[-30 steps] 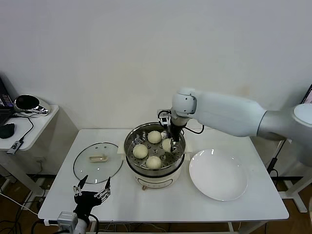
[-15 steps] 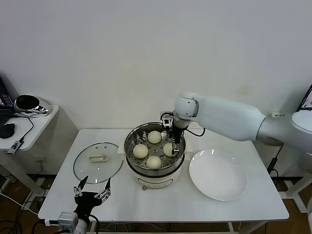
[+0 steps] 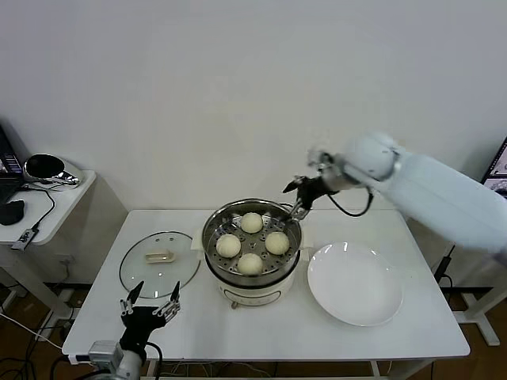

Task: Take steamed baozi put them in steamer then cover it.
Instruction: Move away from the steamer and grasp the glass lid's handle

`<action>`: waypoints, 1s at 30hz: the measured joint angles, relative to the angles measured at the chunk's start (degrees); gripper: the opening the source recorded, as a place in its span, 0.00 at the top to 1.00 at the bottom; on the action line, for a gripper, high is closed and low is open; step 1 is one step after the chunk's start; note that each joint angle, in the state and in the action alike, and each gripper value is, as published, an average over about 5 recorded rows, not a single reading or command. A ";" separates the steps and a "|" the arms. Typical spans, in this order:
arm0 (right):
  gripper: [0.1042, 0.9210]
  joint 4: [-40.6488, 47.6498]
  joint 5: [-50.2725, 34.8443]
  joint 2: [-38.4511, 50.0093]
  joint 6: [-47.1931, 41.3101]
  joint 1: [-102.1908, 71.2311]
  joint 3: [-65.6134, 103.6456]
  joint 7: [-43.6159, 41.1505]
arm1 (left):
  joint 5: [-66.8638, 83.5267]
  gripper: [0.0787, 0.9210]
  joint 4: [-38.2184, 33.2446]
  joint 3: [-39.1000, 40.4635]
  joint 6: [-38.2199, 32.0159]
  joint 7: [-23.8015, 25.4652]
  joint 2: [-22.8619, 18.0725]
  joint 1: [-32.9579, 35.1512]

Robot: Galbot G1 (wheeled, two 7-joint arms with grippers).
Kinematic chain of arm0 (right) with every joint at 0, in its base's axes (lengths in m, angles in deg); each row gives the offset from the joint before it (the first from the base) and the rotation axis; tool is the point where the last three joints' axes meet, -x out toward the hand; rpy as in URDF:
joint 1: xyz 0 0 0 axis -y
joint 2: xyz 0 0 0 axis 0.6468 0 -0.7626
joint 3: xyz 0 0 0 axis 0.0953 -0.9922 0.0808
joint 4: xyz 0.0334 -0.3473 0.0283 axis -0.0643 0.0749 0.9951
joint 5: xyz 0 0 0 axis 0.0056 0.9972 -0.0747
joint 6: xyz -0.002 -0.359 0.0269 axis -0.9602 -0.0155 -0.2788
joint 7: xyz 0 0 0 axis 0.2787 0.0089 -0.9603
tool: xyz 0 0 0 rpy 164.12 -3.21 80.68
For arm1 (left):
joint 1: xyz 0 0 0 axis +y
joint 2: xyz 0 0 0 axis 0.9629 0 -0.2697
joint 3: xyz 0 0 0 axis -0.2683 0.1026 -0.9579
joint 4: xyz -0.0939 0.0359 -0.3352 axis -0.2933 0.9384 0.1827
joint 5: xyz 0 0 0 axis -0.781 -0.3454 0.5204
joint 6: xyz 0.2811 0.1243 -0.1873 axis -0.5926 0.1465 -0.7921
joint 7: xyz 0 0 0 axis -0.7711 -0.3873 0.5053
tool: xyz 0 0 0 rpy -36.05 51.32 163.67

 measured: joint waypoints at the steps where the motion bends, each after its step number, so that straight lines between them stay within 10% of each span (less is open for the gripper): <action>1: 0.12 -1.29 -0.90 1.66 0.81 -2.25 2.82 1.66 | 0.31 0.12 -0.08 -0.01 -0.06 0.07 -0.10 -0.19; 11: 0.12 -11.61 -6.91 8.91 10.29 -36.10 38.44 17.91 | 0.82 0.12 0.37 0.61 -0.75 0.83 -0.17 -1.35; 30: 0.12 -21.97 -11.44 -10.27 22.38 -90.48 81.01 37.20 | -15.89 0.12 6.61 -0.46 -8.12 -3.41 1.68 -4.53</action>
